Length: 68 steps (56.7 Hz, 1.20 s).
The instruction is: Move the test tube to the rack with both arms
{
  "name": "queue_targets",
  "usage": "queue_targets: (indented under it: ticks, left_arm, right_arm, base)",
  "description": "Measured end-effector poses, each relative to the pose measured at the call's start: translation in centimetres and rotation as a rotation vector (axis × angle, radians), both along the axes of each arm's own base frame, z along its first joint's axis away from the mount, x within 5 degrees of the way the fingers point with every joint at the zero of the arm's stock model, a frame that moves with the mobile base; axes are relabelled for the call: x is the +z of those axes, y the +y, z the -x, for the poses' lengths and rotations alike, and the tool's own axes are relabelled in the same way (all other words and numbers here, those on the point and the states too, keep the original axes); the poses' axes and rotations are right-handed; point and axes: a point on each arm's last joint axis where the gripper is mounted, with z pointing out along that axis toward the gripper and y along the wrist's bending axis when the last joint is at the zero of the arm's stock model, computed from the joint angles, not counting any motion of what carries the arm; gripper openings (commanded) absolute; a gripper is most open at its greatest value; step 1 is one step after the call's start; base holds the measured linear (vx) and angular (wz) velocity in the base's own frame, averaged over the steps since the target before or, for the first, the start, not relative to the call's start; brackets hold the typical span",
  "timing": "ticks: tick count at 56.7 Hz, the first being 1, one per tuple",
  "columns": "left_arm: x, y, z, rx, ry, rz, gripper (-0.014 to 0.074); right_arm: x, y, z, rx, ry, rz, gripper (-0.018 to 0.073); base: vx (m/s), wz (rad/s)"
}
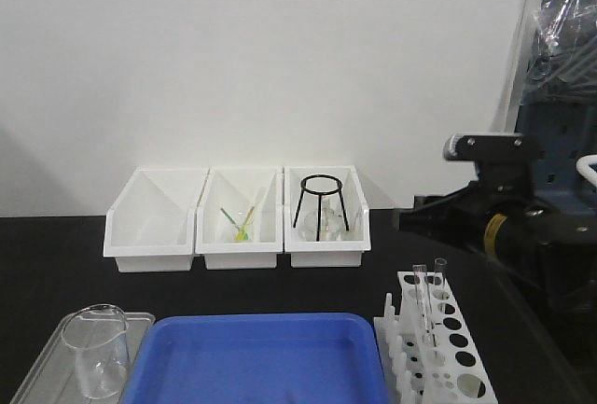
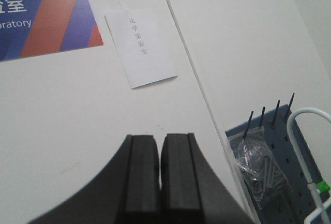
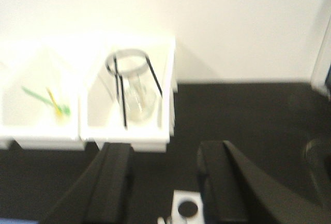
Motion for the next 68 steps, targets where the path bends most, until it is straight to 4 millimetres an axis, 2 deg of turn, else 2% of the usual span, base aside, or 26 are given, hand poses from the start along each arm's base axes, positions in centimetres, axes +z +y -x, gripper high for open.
queue_targets:
  ticks: [8, 18, 27, 34, 46, 51, 68]
  left_arm:
    - [0.3, 0.8, 0.8, -0.002, -0.011, 0.02, 0.0158]
    - [0.5, 1.9, 1.6, -0.005, 0.02, 0.072, 0.0158]
    - [0.5, 2.7, 2.1, 0.012, 0.05, 0.09, 0.0158]
    - [0.3, 3.1, 2.1, 0.038, 0.086, 0.089, 0.0158]
    - [-0.3, 3.2, 1.7, 0.053, 0.169, 0.093, 0.0158]
    - [-0.4, 3.2, 1.7, 0.046, 0.181, 0.099, 0.0158]
    - [-0.4, 3.2, 1.7, 0.046, 0.185, 0.1, 0.0158]
  right_arm:
    - [5.3, -0.5, 3.5, 0.053, -0.138, -0.052, -0.0017]
    - [10.9, -1.0, 9.1, 0.175, -0.306, -0.089, -0.0012]
    - [14.5, -1.6, 14.1, 0.276, -0.453, -0.058, -0.0011]
    - [16.8, -2.7, 17.9, 0.271, -0.583, -0.006, -0.0011]
    - [19.2, -4.7, 22.8, 0.192, -0.752, 0.069, -0.0011]
    - [19.6, -5.1, 24.0, 0.19, -0.787, 0.07, -0.0011]
    - [19.8, -4.9, 25.0, 0.234, -0.808, 0.075, -0.0011]
  base:
    - [0.0, 0.0]
    - [0.0, 0.0]
    - [0.0, 0.0]
    - [0.0, 0.0]
    - [0.0, 0.0]
    - [0.0, 0.0]
    - [0.0, 0.0]
